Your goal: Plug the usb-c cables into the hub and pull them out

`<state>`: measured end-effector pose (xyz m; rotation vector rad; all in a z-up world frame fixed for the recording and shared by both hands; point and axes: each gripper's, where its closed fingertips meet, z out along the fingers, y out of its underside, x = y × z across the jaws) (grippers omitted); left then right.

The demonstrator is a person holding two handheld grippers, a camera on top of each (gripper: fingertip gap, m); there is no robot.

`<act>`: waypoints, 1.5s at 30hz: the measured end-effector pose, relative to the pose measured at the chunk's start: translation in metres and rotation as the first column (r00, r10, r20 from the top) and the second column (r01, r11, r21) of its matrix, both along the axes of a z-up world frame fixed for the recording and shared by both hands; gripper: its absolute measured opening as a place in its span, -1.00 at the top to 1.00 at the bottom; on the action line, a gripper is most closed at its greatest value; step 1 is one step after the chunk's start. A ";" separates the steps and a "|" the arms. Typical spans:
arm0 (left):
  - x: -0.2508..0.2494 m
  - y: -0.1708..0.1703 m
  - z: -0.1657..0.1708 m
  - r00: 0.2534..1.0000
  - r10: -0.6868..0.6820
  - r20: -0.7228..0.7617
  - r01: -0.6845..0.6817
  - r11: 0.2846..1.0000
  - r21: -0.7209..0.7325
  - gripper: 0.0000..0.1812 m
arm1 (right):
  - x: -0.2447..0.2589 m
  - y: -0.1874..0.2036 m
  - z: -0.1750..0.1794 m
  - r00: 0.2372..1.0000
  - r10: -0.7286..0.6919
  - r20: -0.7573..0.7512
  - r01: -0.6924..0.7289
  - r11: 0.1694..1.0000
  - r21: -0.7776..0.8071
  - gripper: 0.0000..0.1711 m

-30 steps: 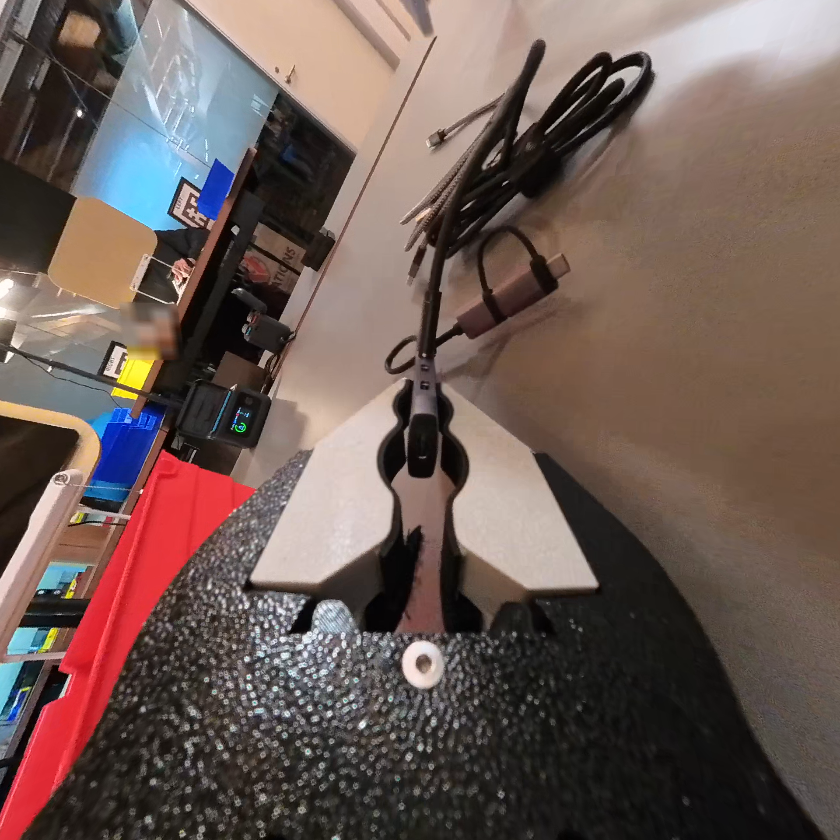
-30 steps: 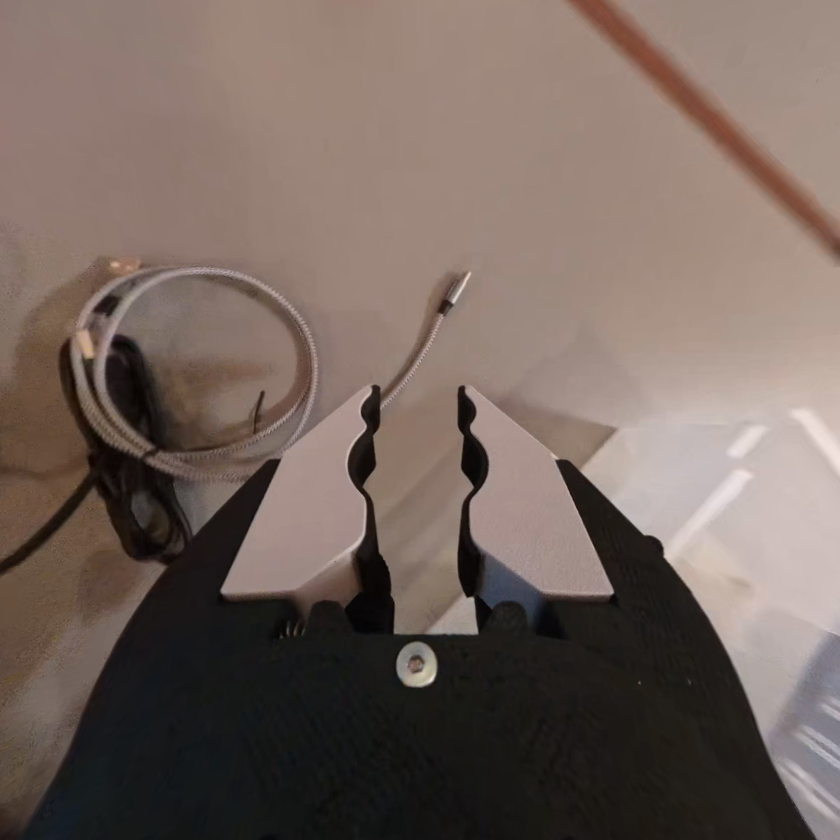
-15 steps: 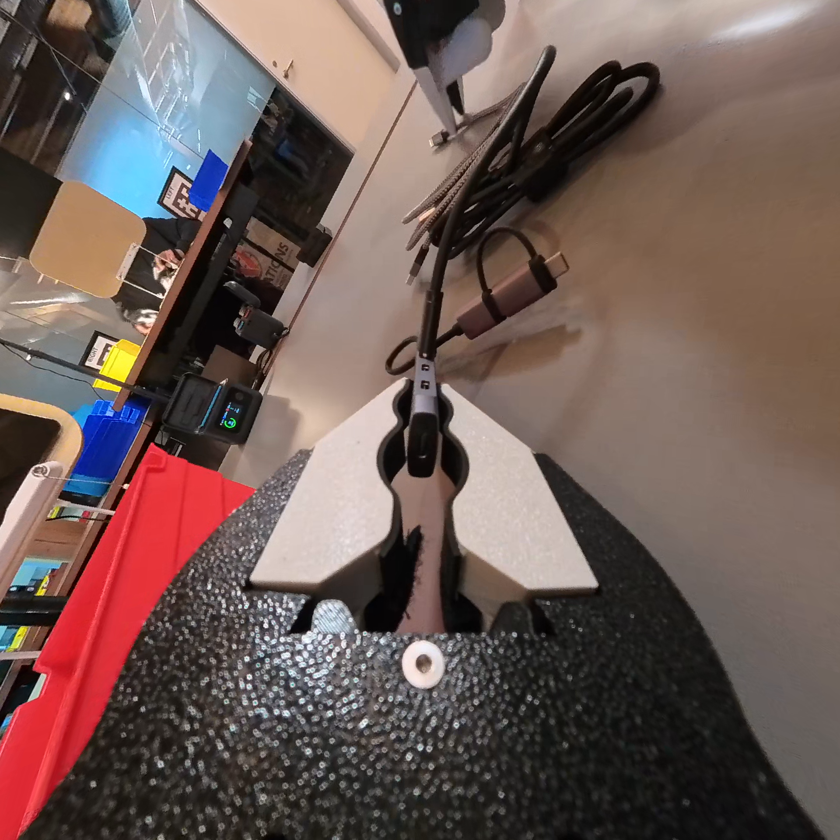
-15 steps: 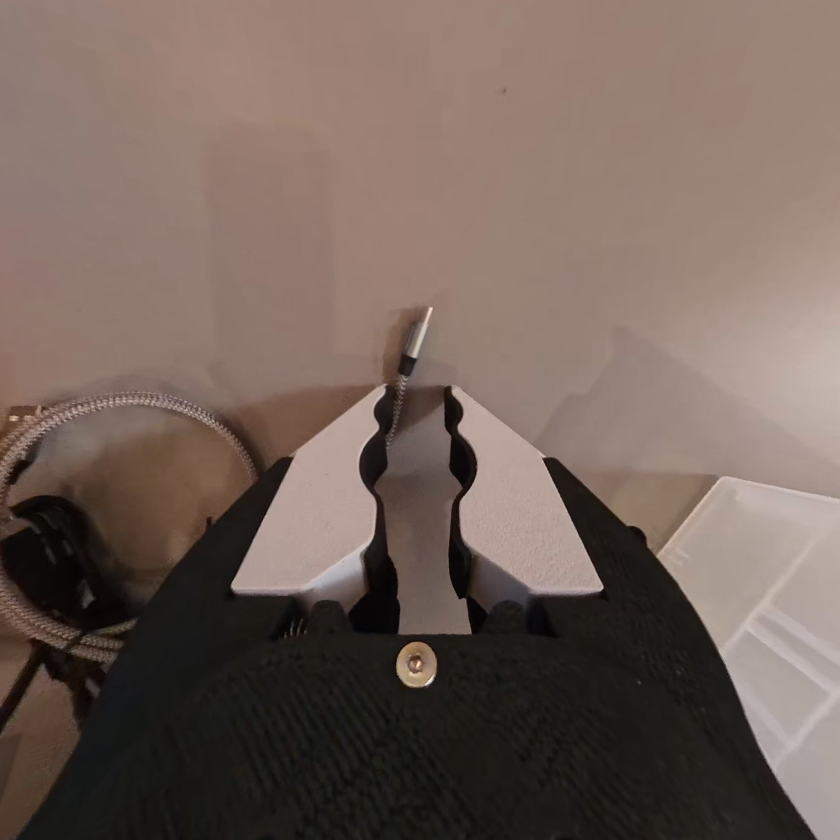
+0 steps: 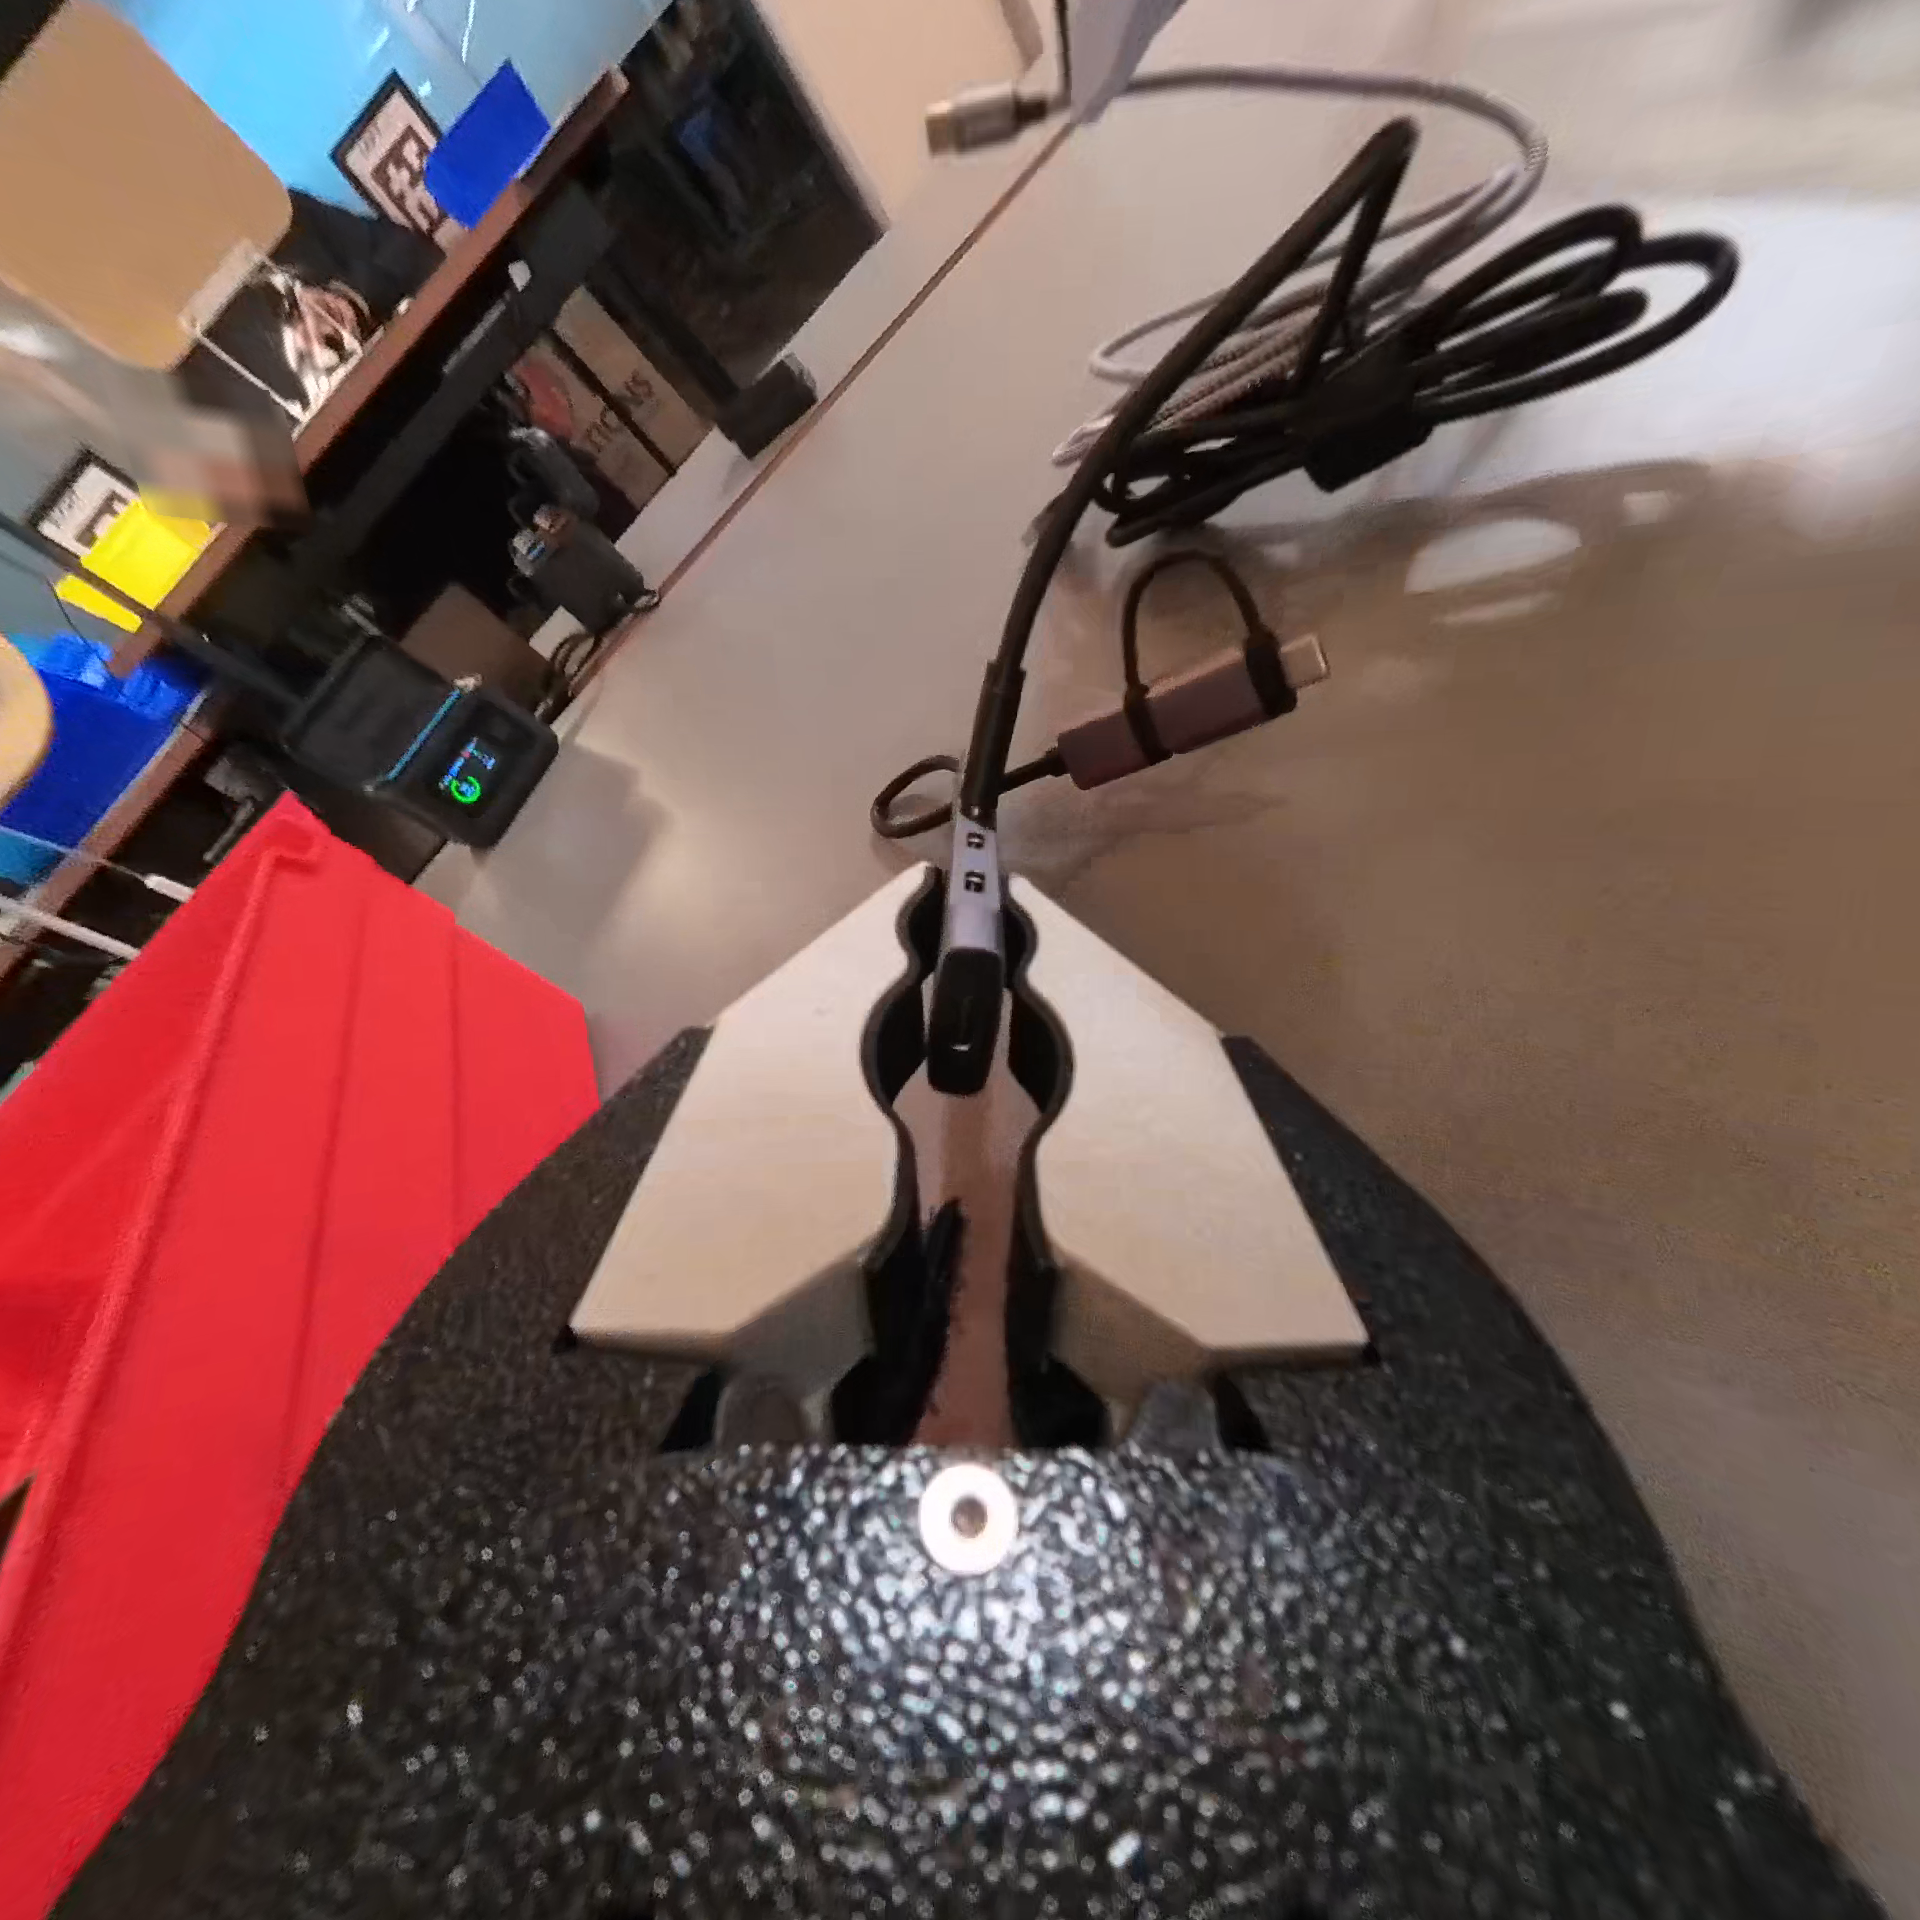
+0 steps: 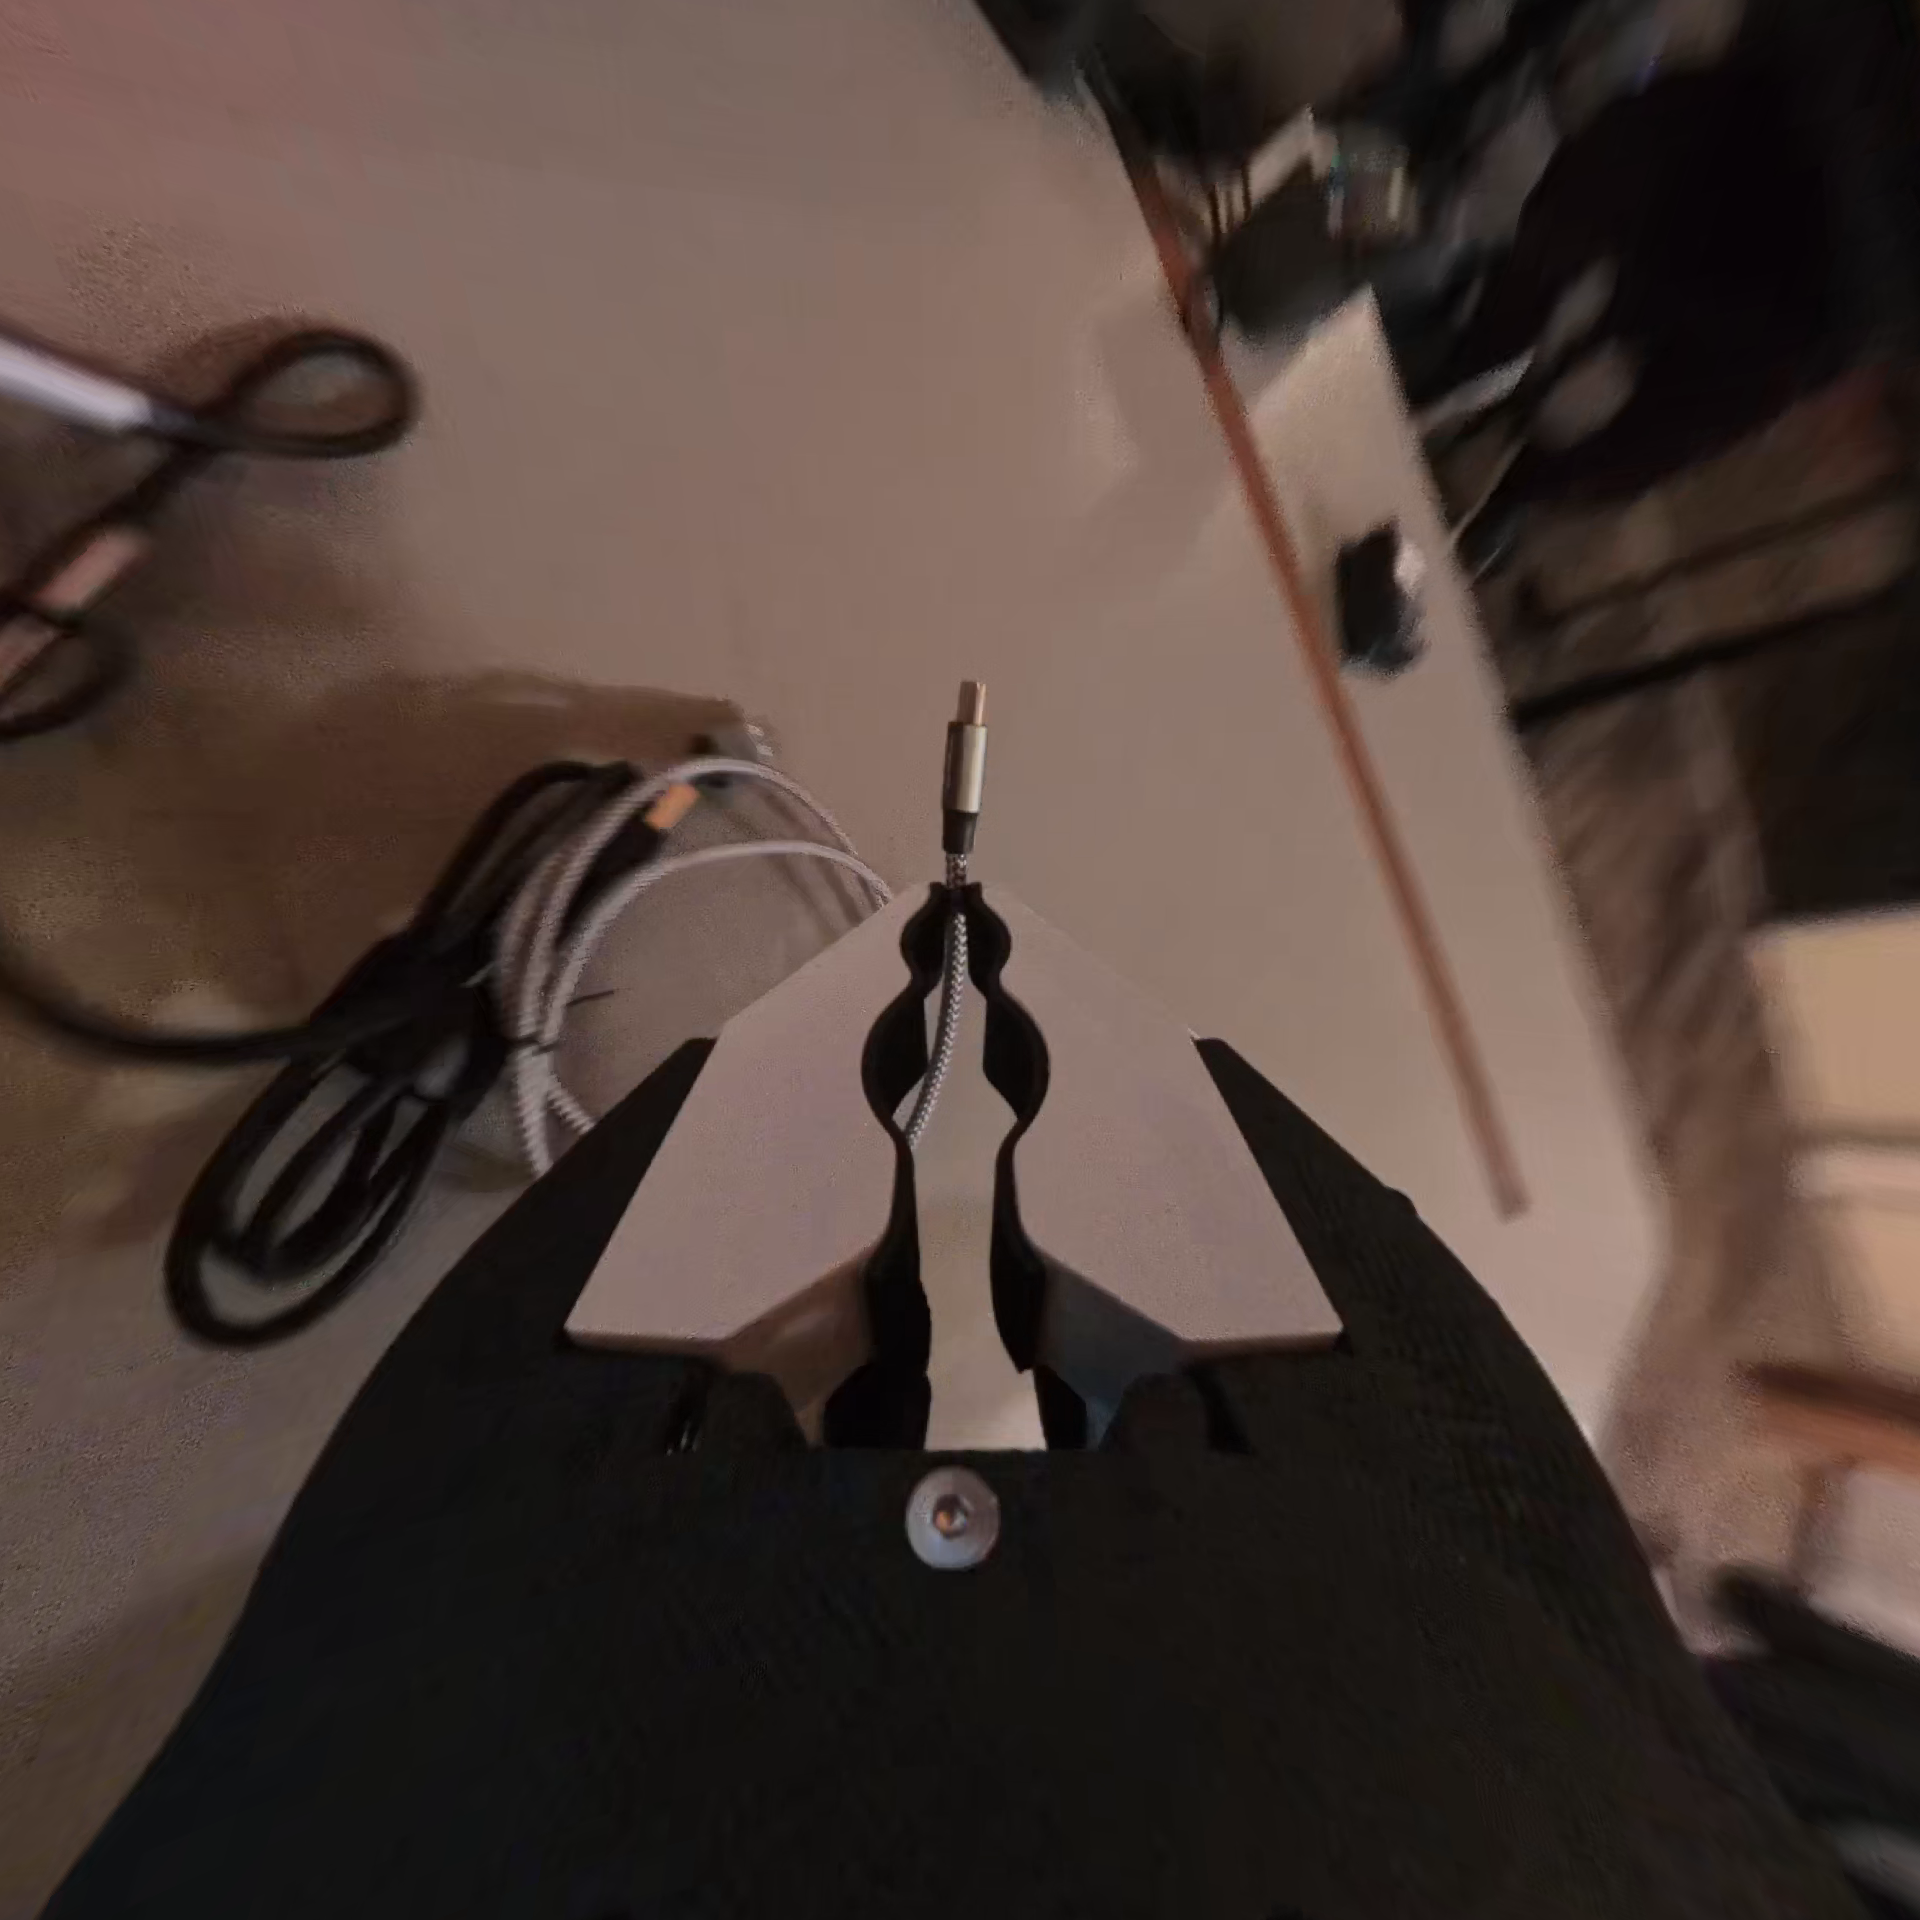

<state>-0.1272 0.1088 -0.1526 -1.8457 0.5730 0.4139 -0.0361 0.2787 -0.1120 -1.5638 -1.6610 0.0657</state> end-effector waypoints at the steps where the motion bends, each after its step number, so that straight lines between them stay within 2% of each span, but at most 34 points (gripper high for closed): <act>1: -0.001 0.000 -0.001 1.000 0.005 0.008 -0.005 1.000 -0.005 0.92 | -0.003 -0.016 0.009 0.997 0.067 0.025 -0.069 0.992 0.106 1.00; 3: -0.001 0.000 -0.001 1.000 0.011 0.010 -0.011 1.000 -0.010 0.92 | -0.008 -0.049 0.021 0.977 0.191 0.092 -0.210 0.932 0.296 1.00; 5: -0.001 0.000 -0.002 1.000 0.013 0.012 -0.013 1.000 -0.017 0.92 | -0.011 -0.084 0.023 0.937 0.301 0.174 -0.348 0.838 0.420 0.99; 8: -0.001 0.000 -0.002 1.000 0.016 0.020 -0.016 1.000 -0.020 0.91 | -0.010 -0.137 0.004 0.845 0.450 0.290 -0.535 0.708 0.460 0.99; 11: -0.003 -0.001 -0.003 1.000 0.021 0.018 -0.020 0.999 -0.026 0.91 | -0.006 -0.177 -0.019 0.776 0.542 0.323 -0.630 0.643 0.435 0.99; 15: -0.002 0.000 -0.005 1.000 0.018 0.014 -0.017 0.999 -0.032 0.91 | -0.002 -0.199 -0.047 0.774 0.572 0.271 -0.632 0.681 0.370 0.98; 23: -0.001 -0.002 -0.006 1.000 -0.015 -0.018 0.014 0.999 -0.031 0.91 | -0.015 -0.189 -0.064 0.876 0.467 0.122 -0.478 0.805 0.351 0.97; 27: 0.002 -0.004 -0.007 0.998 -0.046 -0.047 0.045 0.999 -0.030 0.91 | -0.023 -0.186 -0.072 0.886 0.448 0.122 -0.459 0.808 0.371 0.96; 32: 0.001 -0.003 -0.007 0.996 -0.061 -0.058 0.059 0.998 -0.027 0.91 | -0.027 -0.212 -0.057 0.799 0.599 0.046 -0.587 0.761 0.278 0.72; 34: 0.001 -0.003 -0.007 0.995 -0.066 -0.070 0.064 0.998 -0.024 0.91 | -0.030 -0.212 -0.033 0.777 0.627 -0.054 -0.591 0.756 0.282 0.73; 36: 0.002 -0.003 -0.007 0.994 -0.070 -0.079 0.069 0.997 -0.021 0.91 | -0.034 -0.199 -0.015 0.792 0.603 -0.101 -0.553 0.776 0.303 0.69; 39: 0.005 -0.004 -0.007 0.992 -0.090 -0.084 0.089 0.996 -0.018 0.91 | -0.044 -0.180 -0.019 0.827 0.561 -0.037 -0.523 0.793 0.313 0.55; 41: 0.009 -0.005 -0.007 0.989 -0.115 -0.093 0.113 0.993 -0.016 0.92 | -0.053 -0.172 -0.025 0.837 0.548 0.013 -0.517 0.782 0.349 0.55; 44: 0.017 -0.006 -0.006 0.981 -0.159 -0.114 0.159 0.987 -0.010 0.91 | -0.064 -0.167 -0.032 0.843 0.531 0.087 -0.517 0.752 0.409 0.65; 45: 0.020 -0.007 -0.005 0.977 -0.176 -0.118 0.177 0.984 -0.003 0.91 | -0.066 -0.165 -0.034 0.844 0.525 0.108 -0.516 0.743 0.426 0.75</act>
